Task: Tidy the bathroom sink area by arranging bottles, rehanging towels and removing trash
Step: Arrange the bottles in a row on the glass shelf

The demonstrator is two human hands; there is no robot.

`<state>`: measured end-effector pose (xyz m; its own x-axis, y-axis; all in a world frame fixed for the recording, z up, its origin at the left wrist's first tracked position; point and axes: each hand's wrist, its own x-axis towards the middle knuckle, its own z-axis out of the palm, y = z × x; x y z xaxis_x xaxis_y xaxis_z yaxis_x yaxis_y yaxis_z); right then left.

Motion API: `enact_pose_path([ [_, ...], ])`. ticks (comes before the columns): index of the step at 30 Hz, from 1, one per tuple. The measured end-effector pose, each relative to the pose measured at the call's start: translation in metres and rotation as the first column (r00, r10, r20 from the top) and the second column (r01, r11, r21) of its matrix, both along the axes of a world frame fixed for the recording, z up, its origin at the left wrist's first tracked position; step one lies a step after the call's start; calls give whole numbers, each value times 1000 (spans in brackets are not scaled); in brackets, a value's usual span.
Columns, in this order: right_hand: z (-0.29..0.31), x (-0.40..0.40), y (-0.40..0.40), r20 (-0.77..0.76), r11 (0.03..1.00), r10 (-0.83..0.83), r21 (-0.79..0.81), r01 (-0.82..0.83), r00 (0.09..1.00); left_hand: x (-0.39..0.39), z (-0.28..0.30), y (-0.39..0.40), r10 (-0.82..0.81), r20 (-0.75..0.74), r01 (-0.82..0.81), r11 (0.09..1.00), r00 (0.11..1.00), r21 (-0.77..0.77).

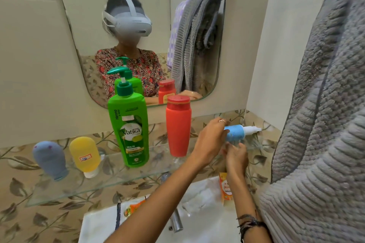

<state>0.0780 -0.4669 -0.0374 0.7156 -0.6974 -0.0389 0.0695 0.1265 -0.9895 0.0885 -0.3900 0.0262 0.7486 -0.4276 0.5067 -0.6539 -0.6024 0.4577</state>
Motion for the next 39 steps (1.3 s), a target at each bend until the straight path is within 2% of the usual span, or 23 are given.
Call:
enact_pose_path([
  [3, 4, 1, -2, -76, 996, 22, -80, -28, 997, 25, -4, -10, 102, -123, -73, 974, 987, 215],
  [6, 7, 3, -1, -87, 996, 62, -56, -67, 994, 37, -11, -12, 162, -116, -102, 908, 980, 407],
  [8, 11, 2, 0, -117, 992, 90, -78, -100, 989, 40, -15, -9, 143, -119, -79, 897, 983, 435],
  [10, 12, -1, -1, -73, 991, 131, -5, -131, 989, 39, -14, -5, 126, -164, -49, 913, 978, 406],
  [12, 13, -5, -3, -2, 978, 179, 111, -178, 984, 34, -14, -2, 126, -188, -50, 929, 974, 365],
  [14, 12, -11, -6, 63, 954, 232, 182, -240, 971, 26, -15, 4, 112, -224, -52, 964, 968, 260],
  [15, 12, -14, -7, 89, 943, 265, 185, -277, 960, 23, -16, 7, 88, -264, -45, 985, 961, 164],
  [17, 12, -19, -10, 139, 922, 338, 151, -357, 931, 13, -20, 16, -52, -401, -4, 990, 914, -138],
  [19, 15, -22, -11, 171, 889, 428, 95, -447, 887, 3, -22, 23, -254, -474, 21, 896, 843, -444],
  [21, 20, -23, -12, 205, 855, 502, 31, -518, 840, -4, -23, 29, -357, -458, 24, 808, 814, -588],
  [25, 34, -19, -14, 257, 824, 564, -105, -557, 785, -13, -15, 36, -390, -387, 39, 745, 835, -666],
  [30, 44, -14, -15, 296, 824, 567, -223, -522, 769, -21, -9, 35, -267, -307, -21, 723, 913, -691],
  [35, 47, -10, -10, 234, 768, 619, -376, -518, 749, -24, -14, 31, -96, -239, -102, 711, 966, -696],
  [39, 40, -8, -13, 151, 729, 624, -464, -503, 766, -25, -24, 24, 1, -268, -182, 734, 963, -654],
])
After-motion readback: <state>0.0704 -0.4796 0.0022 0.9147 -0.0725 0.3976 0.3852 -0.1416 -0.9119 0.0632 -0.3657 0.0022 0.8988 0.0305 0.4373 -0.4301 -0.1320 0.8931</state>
